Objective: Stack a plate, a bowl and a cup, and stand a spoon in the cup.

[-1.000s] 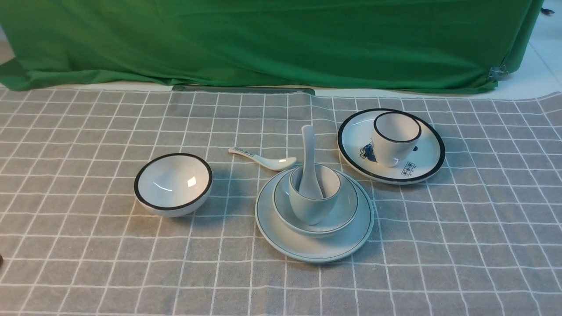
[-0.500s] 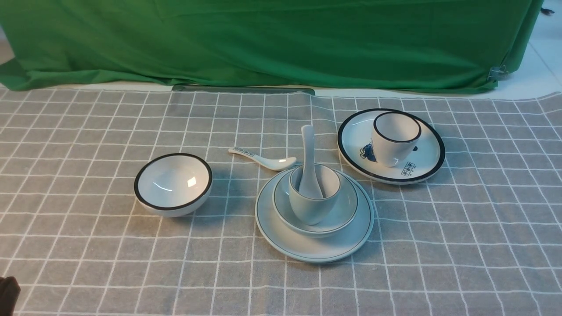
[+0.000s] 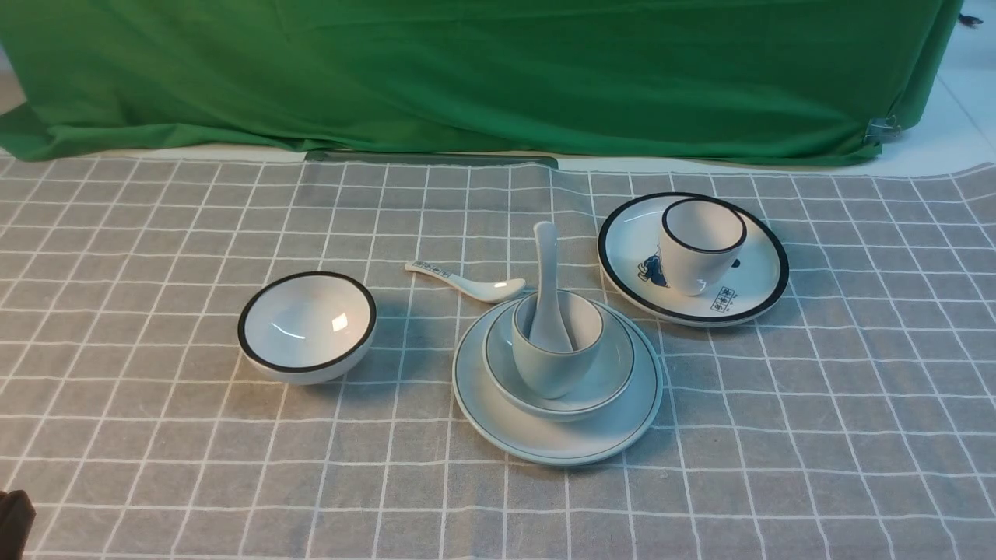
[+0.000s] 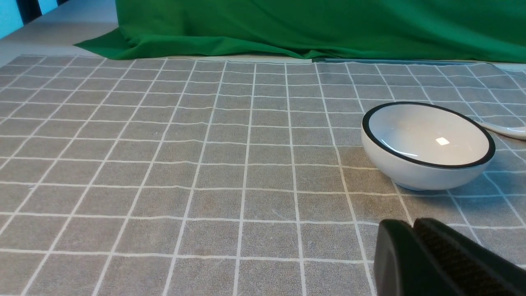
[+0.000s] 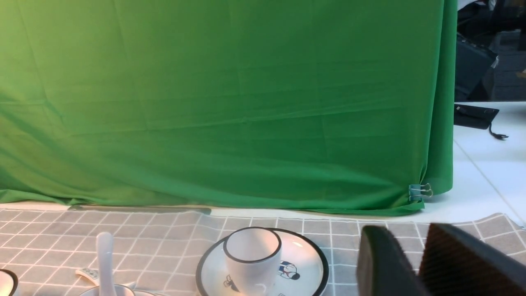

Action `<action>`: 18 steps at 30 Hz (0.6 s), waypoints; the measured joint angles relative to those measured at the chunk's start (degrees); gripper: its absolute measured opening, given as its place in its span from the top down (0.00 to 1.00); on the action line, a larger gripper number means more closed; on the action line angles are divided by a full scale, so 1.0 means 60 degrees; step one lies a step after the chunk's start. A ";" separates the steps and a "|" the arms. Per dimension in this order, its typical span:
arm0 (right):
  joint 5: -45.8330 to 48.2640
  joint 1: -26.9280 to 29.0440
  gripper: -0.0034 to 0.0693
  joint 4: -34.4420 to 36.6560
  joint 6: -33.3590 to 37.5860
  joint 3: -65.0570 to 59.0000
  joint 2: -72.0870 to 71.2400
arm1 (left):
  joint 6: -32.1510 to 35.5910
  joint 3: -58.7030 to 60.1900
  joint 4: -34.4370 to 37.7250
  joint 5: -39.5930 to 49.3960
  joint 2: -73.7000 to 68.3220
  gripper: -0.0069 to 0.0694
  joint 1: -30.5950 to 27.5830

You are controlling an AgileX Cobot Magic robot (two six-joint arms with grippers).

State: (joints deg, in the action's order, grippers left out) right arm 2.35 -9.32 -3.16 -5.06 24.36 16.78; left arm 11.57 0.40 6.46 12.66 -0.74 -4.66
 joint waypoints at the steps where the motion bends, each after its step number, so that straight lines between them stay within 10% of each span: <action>1: 0.0000 0.0000 0.67 0.0000 0.0000 0.0000 0.0000 | 0.0009 0.0000 -0.0024 0.0000 0.0000 0.89 0.0000; 18: 0.1404 0.1037 0.65 -0.0009 0.2748 -0.3922 -0.1785 | 0.0009 0.0000 -0.0033 -0.0050 0.0000 0.89 0.0000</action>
State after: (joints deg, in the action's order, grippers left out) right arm 10.77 -3.10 -3.21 11.43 0.82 6.07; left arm 11.62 0.40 6.26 12.36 -0.74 -4.66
